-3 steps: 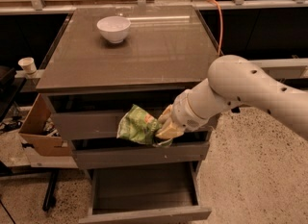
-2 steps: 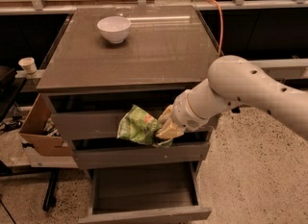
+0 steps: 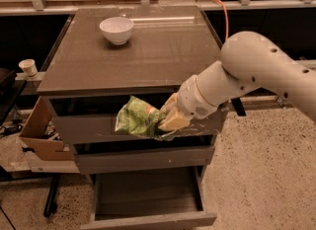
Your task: Pick green jalapeno chip bag from bottom drawer and place on counter
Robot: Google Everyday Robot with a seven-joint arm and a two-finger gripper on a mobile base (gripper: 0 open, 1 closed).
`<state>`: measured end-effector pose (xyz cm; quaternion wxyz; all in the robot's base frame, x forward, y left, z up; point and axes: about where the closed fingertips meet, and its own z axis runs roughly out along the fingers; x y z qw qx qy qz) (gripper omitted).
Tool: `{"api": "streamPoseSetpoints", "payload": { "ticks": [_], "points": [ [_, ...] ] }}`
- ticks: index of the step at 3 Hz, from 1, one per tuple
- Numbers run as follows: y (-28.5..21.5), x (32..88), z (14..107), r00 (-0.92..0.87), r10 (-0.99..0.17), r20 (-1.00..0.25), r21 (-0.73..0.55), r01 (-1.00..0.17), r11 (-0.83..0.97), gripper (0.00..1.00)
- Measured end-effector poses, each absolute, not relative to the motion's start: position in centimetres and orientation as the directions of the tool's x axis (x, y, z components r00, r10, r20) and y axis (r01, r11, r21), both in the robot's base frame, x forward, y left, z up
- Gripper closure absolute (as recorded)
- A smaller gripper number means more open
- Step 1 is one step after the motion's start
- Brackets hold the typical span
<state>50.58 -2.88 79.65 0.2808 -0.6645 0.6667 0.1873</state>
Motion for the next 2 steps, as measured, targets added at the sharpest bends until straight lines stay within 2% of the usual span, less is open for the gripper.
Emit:
{"api": "streamPoseSetpoints", "payload": {
  "ticks": [2],
  "points": [
    [-2.5, 52.2, 89.3, 0.075, -0.783, -0.618, -0.166, -0.985, 0.037, 1.0]
  ]
}}
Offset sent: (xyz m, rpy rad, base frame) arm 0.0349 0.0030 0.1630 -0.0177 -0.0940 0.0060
